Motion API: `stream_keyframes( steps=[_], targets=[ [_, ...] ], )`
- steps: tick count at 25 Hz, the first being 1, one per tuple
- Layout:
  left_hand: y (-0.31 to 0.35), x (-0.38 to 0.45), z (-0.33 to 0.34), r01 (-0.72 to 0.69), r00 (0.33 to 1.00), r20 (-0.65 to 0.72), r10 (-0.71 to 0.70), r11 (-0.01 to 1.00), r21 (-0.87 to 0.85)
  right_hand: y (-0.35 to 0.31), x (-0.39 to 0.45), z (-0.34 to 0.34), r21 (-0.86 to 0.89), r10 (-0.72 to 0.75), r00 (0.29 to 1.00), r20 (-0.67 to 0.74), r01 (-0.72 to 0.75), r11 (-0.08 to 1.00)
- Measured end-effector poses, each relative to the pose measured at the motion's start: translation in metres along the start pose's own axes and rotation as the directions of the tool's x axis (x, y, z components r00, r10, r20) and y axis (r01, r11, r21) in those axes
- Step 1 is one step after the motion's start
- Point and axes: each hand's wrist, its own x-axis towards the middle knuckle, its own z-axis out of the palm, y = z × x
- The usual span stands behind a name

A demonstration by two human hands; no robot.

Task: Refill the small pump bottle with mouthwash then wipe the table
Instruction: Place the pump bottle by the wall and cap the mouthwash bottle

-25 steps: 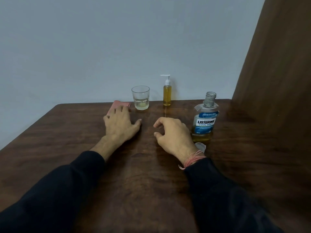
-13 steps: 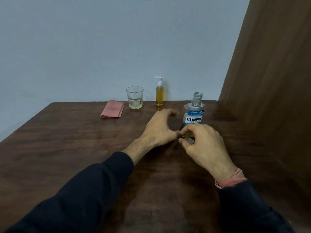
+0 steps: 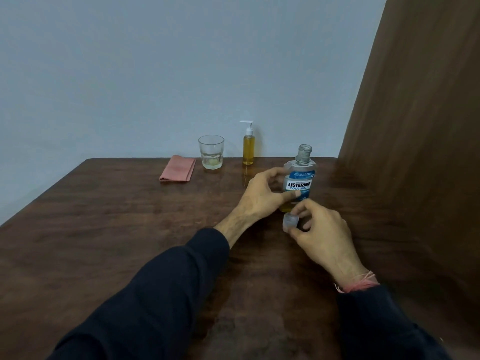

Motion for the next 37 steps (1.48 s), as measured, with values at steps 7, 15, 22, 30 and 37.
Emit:
stream_keyframes(
  steps=[7,15,22,30,37],
  targets=[
    [-0.007,-0.027,-0.035,0.004,0.998,-0.06,0.003,0.993,0.116,0.005,0.007,-0.008,0.577,0.023,0.998,-0.066,0.019,0.816],
    [-0.022,-0.083,-0.106,0.07,0.99,-0.13,-0.051,0.987,0.143,-0.069,0.046,-0.019,0.779,-0.113,0.992,-0.062,0.118,0.616],
    [-0.032,-0.096,-0.121,0.102,0.978,-0.196,-0.073,0.985,0.142,-0.133,0.086,-0.025,0.752,-0.36,0.931,0.069,0.189,0.632],
    [-0.033,-0.096,-0.122,0.088,0.981,-0.186,-0.058,0.984,0.157,-0.137,0.088,-0.045,0.522,-0.46,0.887,0.045,0.371,0.768],
    [-0.028,-0.099,-0.12,0.089,0.981,-0.182,-0.059,0.983,0.163,-0.141,0.095,-0.059,0.458,-0.518,0.846,0.129,0.412,0.787]
  ],
)
